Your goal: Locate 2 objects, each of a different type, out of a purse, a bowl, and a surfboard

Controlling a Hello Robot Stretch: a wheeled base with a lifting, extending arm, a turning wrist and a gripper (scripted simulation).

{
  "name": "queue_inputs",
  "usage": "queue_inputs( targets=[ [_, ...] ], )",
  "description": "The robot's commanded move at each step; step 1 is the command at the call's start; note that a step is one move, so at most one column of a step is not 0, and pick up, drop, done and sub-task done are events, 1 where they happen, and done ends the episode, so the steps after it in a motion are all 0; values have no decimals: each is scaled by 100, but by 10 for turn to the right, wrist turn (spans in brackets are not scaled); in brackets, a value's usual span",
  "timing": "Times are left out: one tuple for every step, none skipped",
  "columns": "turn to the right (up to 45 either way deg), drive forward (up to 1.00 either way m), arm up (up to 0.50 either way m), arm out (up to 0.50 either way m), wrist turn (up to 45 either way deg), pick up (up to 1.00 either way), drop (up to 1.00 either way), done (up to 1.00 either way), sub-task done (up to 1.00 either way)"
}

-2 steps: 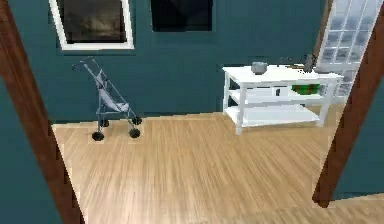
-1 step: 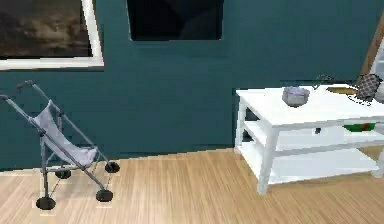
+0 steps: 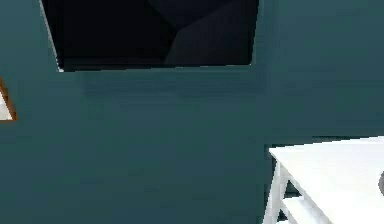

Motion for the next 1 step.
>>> queue_inputs(
  targets=[
    [0,5,0,0,0,0,0,0,0]
  ],
)
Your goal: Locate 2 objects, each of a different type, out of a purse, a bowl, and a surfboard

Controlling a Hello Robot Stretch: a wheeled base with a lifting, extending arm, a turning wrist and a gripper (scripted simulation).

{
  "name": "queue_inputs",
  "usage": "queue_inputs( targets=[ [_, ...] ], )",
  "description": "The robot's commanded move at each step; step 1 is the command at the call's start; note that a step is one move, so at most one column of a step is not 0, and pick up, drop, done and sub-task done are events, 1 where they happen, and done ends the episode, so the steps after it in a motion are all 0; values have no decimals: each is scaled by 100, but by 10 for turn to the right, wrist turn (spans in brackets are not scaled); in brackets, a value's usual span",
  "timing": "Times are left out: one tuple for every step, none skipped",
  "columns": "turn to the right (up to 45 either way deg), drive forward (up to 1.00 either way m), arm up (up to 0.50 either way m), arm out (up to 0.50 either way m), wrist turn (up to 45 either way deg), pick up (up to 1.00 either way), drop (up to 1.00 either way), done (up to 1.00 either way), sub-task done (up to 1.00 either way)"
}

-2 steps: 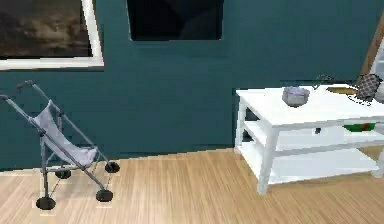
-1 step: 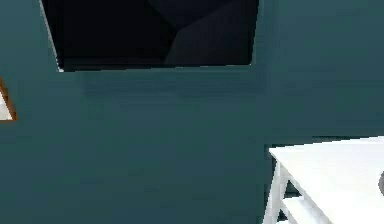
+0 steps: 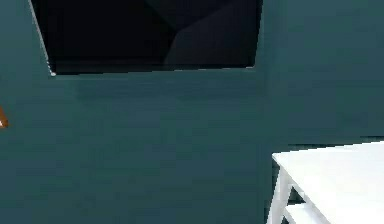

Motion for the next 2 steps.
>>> queue_inputs(
  targets=[
    [450,0,0,0,0,0,0,0,0],
    [90,0,0,0,0,0,0,0,0]
  ],
)
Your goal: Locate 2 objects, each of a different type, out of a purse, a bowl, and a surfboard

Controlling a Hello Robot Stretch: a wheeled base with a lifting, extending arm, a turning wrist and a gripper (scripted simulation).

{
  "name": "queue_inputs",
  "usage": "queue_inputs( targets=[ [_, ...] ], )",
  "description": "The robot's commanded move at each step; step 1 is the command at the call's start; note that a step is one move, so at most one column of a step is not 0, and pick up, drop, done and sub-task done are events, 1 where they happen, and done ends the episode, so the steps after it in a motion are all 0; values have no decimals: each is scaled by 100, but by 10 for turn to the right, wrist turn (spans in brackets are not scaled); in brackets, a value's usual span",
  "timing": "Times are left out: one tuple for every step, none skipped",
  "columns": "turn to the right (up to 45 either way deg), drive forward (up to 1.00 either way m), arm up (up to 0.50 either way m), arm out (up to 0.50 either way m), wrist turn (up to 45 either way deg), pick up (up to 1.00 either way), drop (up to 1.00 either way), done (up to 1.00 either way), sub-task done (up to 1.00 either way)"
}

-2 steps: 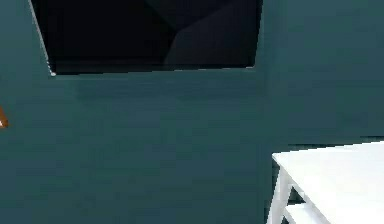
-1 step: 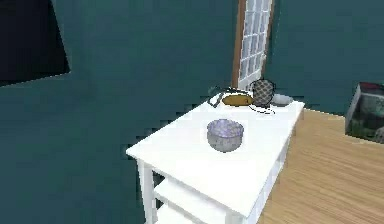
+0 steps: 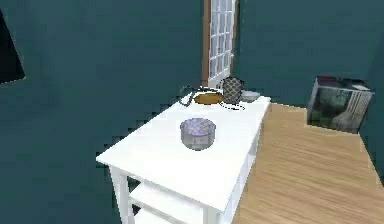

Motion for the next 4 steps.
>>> queue_inputs(
  targets=[
    [0,0,0,0,0,0,0,0,100],
    [450,0,0,0,0,0,0,0,0],
    [60,0,0,0,0,0,0,0,0],
    [30,0,0,0,0,0,0,0,0]
  ],
)
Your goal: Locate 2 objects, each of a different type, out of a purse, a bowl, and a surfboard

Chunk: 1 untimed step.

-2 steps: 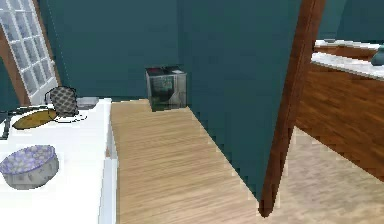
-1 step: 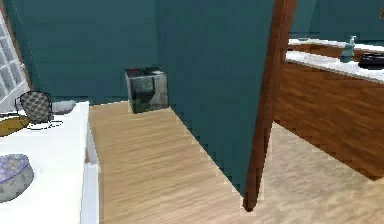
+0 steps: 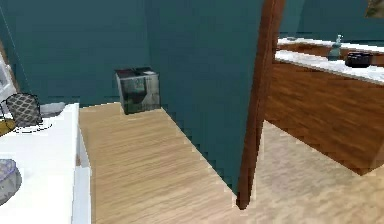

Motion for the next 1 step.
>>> queue_inputs(
  targets=[
    [0,30,0,0,0,0,0,0,0]
  ],
)
